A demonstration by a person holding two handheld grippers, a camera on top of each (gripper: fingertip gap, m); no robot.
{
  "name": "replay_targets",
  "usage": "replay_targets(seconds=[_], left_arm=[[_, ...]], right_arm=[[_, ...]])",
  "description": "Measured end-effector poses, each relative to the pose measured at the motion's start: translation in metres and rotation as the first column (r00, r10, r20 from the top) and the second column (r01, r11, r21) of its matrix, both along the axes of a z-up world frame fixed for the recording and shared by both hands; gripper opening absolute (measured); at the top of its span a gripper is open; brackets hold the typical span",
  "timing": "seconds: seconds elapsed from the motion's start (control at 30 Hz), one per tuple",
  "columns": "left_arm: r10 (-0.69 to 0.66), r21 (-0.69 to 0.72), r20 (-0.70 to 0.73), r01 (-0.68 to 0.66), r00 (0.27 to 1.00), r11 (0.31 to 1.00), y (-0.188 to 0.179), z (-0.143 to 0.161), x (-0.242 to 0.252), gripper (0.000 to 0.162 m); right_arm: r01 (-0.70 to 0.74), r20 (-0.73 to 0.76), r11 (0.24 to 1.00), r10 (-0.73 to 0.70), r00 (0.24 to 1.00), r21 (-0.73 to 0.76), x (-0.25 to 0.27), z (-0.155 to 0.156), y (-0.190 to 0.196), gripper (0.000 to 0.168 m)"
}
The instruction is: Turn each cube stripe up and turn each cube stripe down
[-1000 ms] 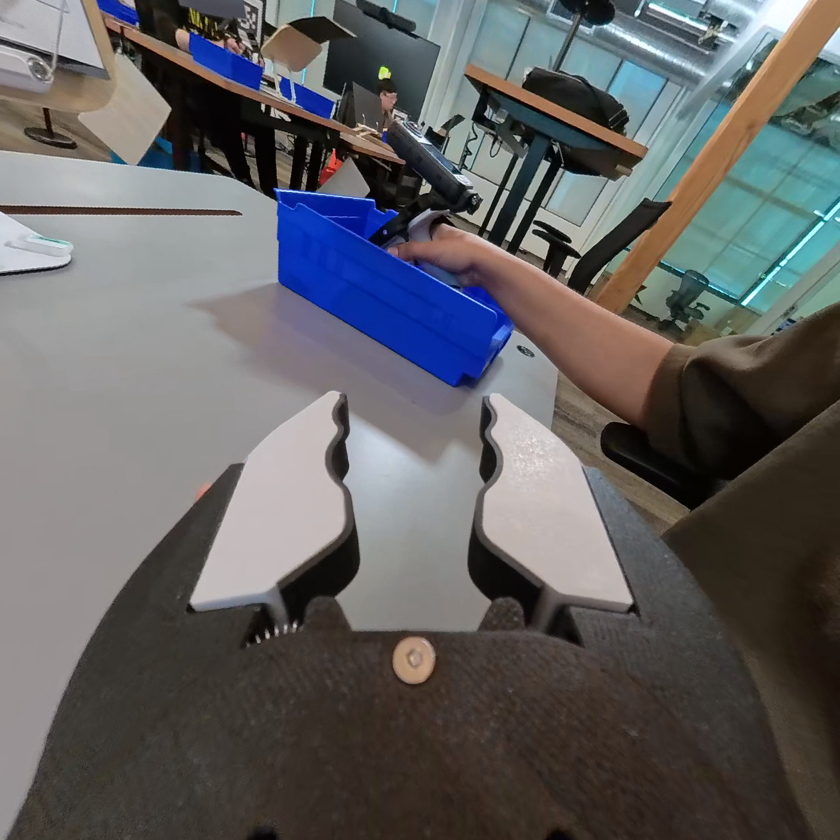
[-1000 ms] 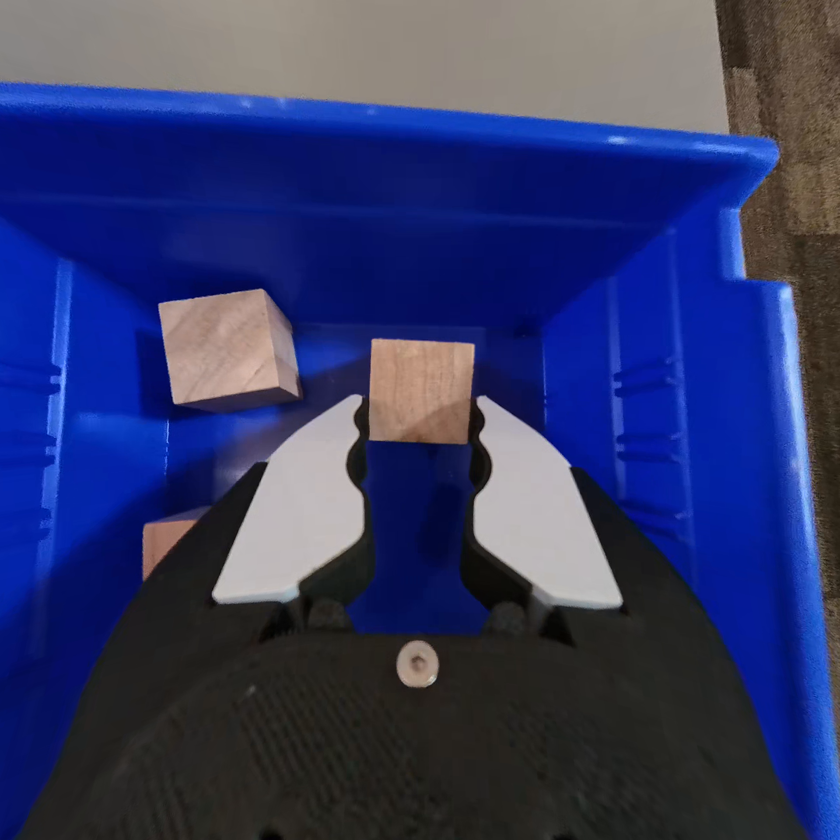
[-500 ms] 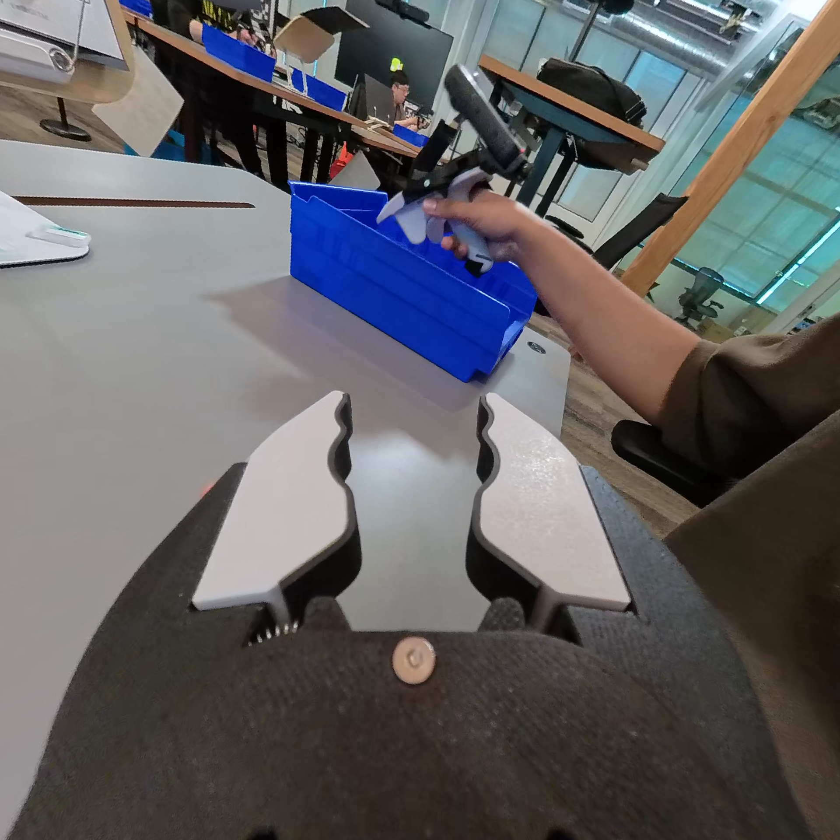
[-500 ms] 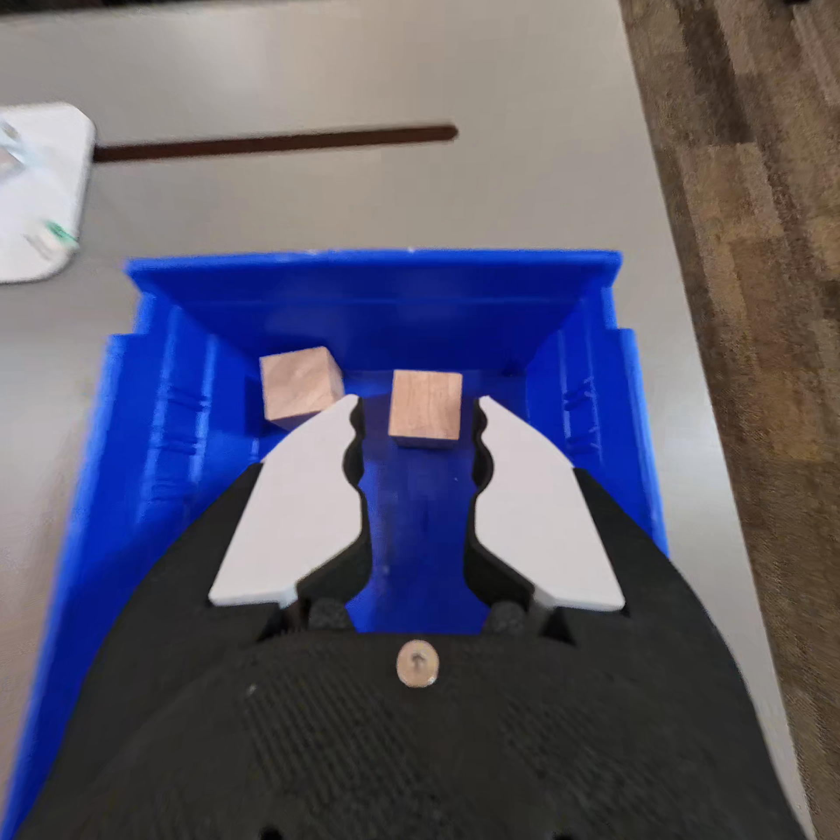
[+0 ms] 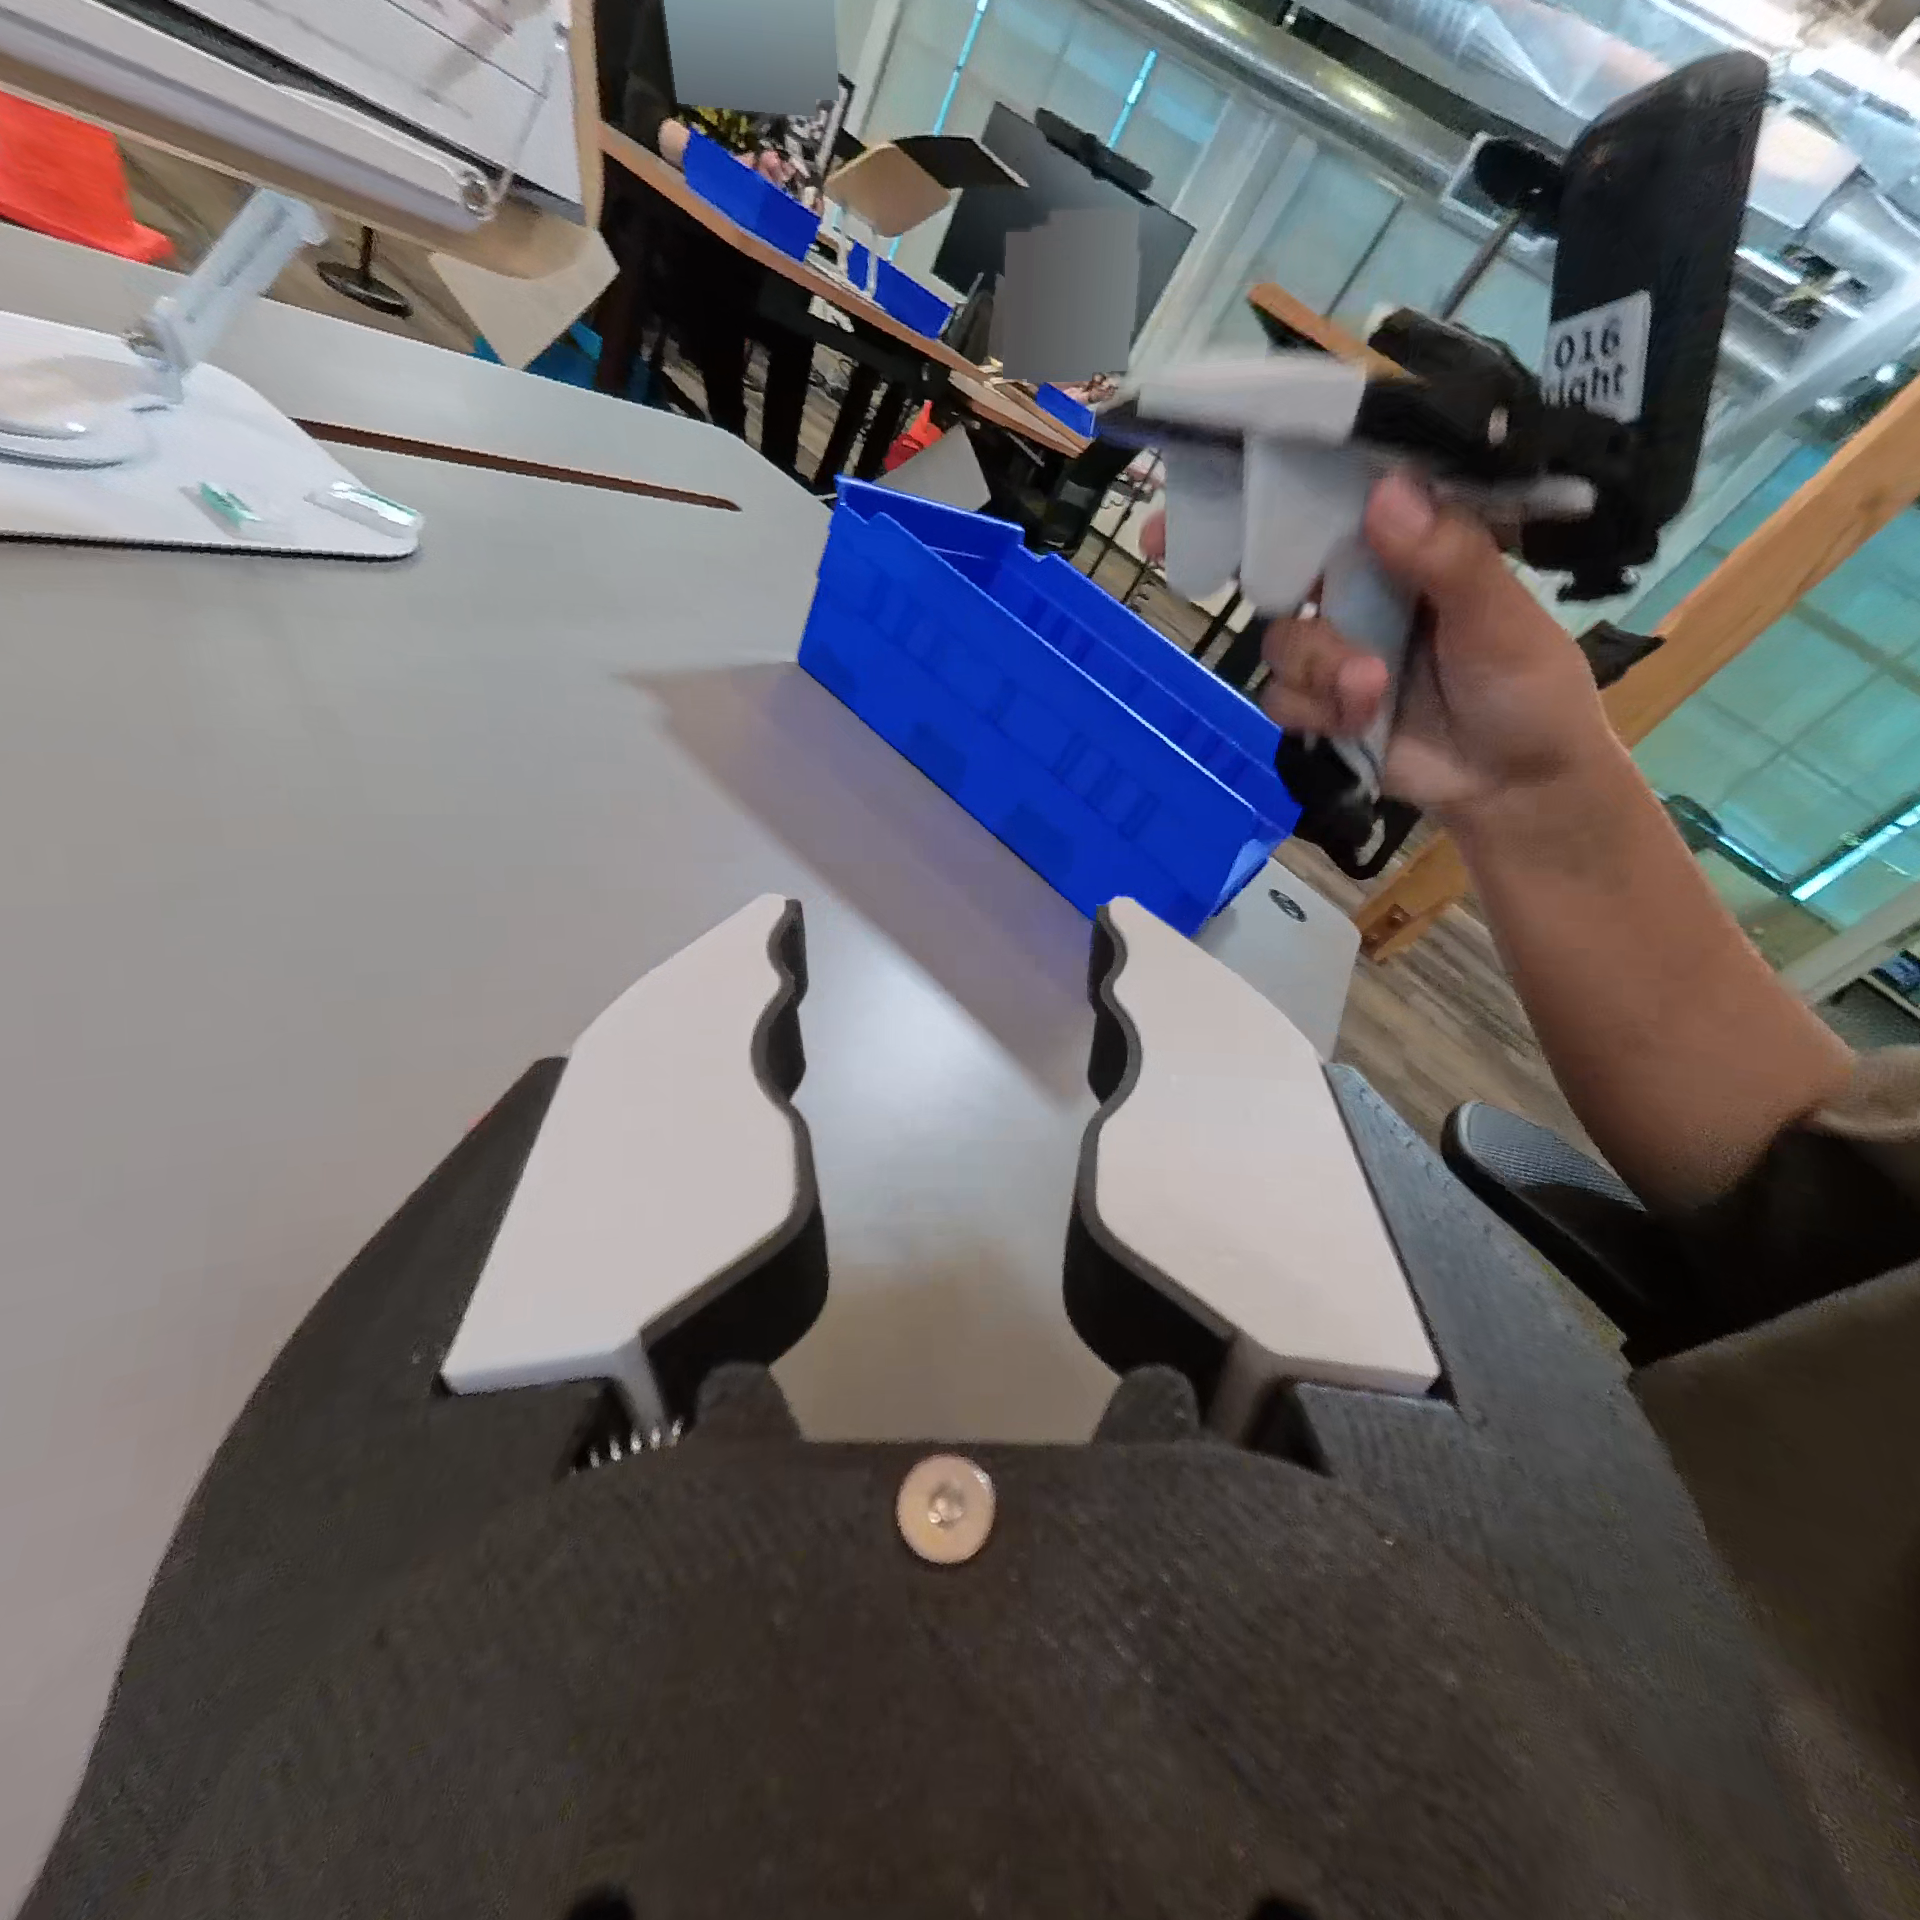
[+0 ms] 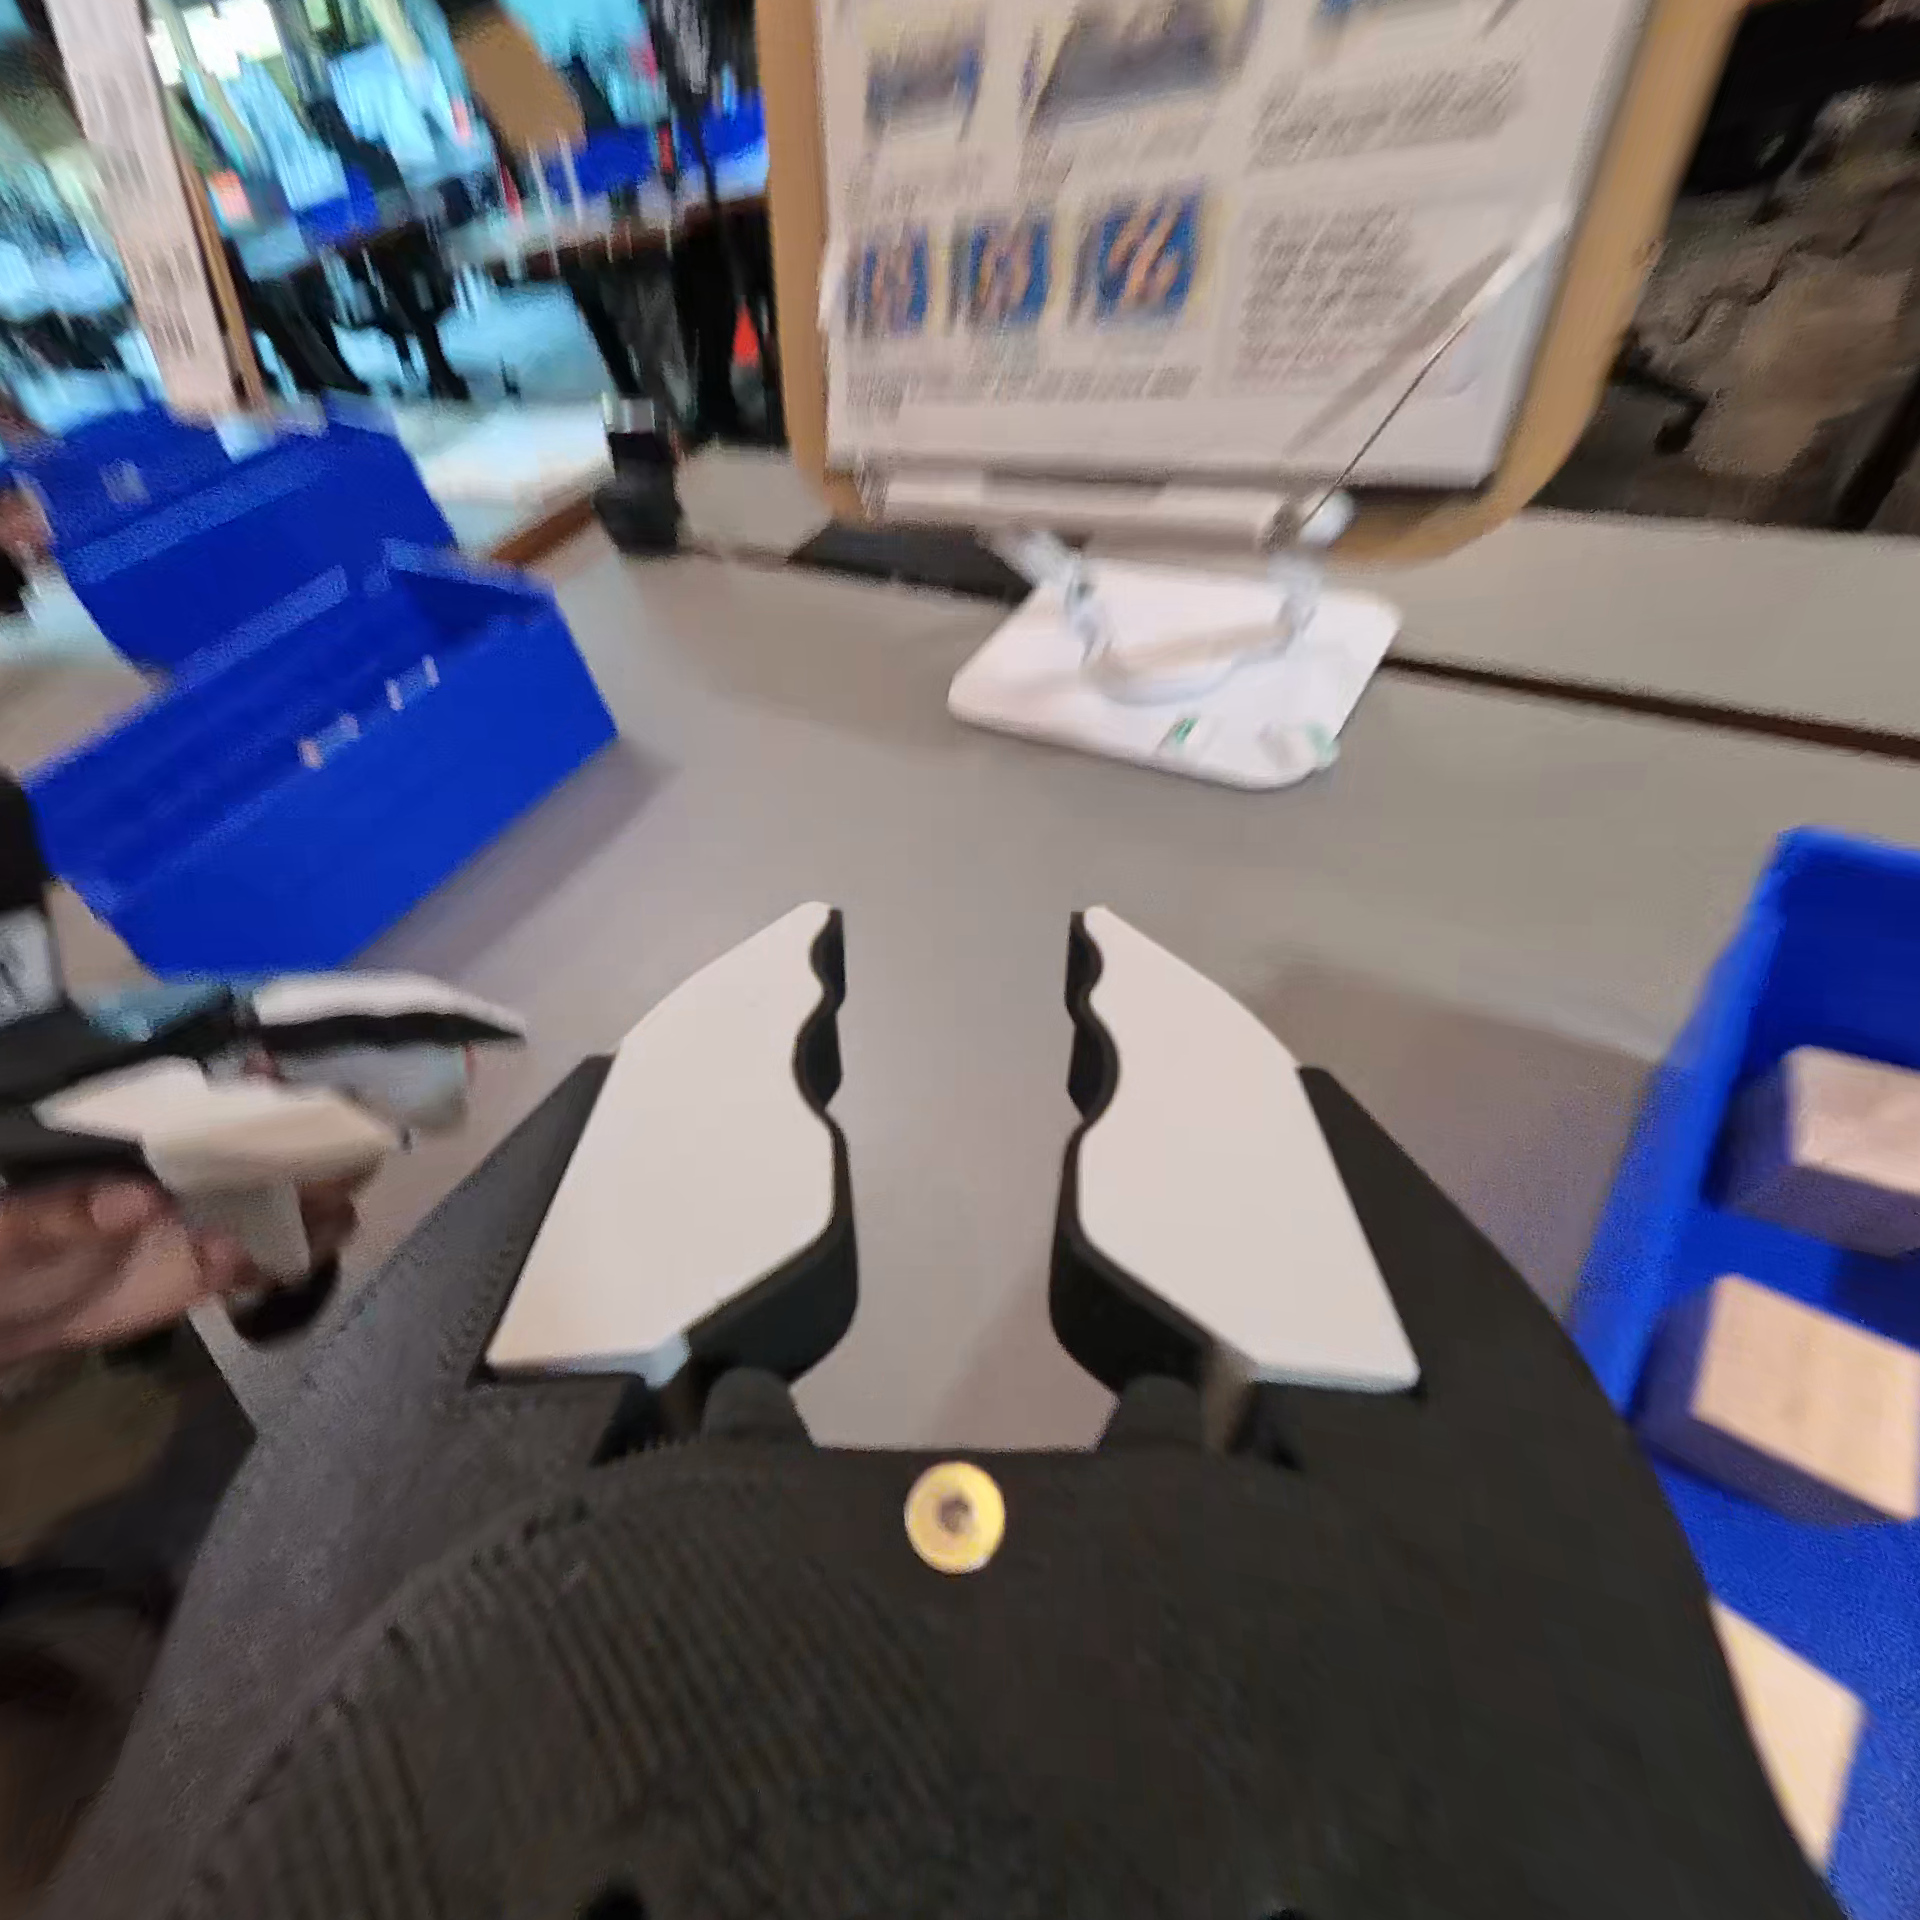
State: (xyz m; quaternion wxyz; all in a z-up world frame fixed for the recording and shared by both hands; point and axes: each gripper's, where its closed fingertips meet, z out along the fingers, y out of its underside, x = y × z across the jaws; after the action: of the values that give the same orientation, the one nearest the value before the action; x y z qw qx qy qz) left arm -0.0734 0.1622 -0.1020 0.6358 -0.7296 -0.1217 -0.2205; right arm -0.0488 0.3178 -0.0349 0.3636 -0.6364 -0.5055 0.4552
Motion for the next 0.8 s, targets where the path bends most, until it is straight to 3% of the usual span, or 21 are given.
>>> replay_targets(seconds=[0.07, 0.13, 0.27, 0.4, 0.53, 0.67, 0.8], left_arm=[[0.019, -0.063, 0.014, -0.019, 1.0, 0.998, -0.002, -0.007, -0.005, 0.041], [0.026, -0.1, 0.047, -0.021, 0.999, 0.995, -0.004, -0.012, -0.009, 0.04], [0.069, -0.102, 0.057, -0.063, 0.996, 0.993, -0.01, -0.011, -0.021, 0.04], [0.188, -0.102, -0.015, -0.189, 0.982, 0.977, -0.02, -0.004, -0.05, 0.04], [0.36, -0.053, -0.092, -0.366, 0.928, 0.929, -0.046, 0.025, -0.103, 0.04], [0.538, -0.019, -0.161, -0.548, 0.827, 0.836, -0.092, 0.064, -0.173, 0.05], [0.674, -0.106, -0.281, -0.72, 0.683, 0.686, -0.159, 0.066, -0.252, 0.061]], right_arm=[[-0.037, 0.118, 0.998, 0.03, 0.993, 0.053, -0.006, -0.043, -0.029, 0.041], [-0.07, 0.178, 0.996, 0.06, 0.982, 0.05, -0.009, -0.08, -0.056, 0.038], [-0.131, 0.229, 0.991, 0.132, 0.964, -0.021, -0.011, -0.122, -0.101, 0.038], [-0.182, 0.211, 0.982, 0.187, 0.959, -0.043, -0.011, -0.132, -0.126, 0.036], [-0.227, 0.226, 0.972, 0.235, 0.945, -0.061, -0.01, -0.142, -0.134, 0.036], [-0.251, 0.238, 0.963, 0.267, 0.934, -0.094, -0.01, -0.15, -0.138, 0.035], [-0.282, 0.233, 0.953, 0.301, 0.925, -0.113, -0.009, -0.151, -0.145, 0.036]])
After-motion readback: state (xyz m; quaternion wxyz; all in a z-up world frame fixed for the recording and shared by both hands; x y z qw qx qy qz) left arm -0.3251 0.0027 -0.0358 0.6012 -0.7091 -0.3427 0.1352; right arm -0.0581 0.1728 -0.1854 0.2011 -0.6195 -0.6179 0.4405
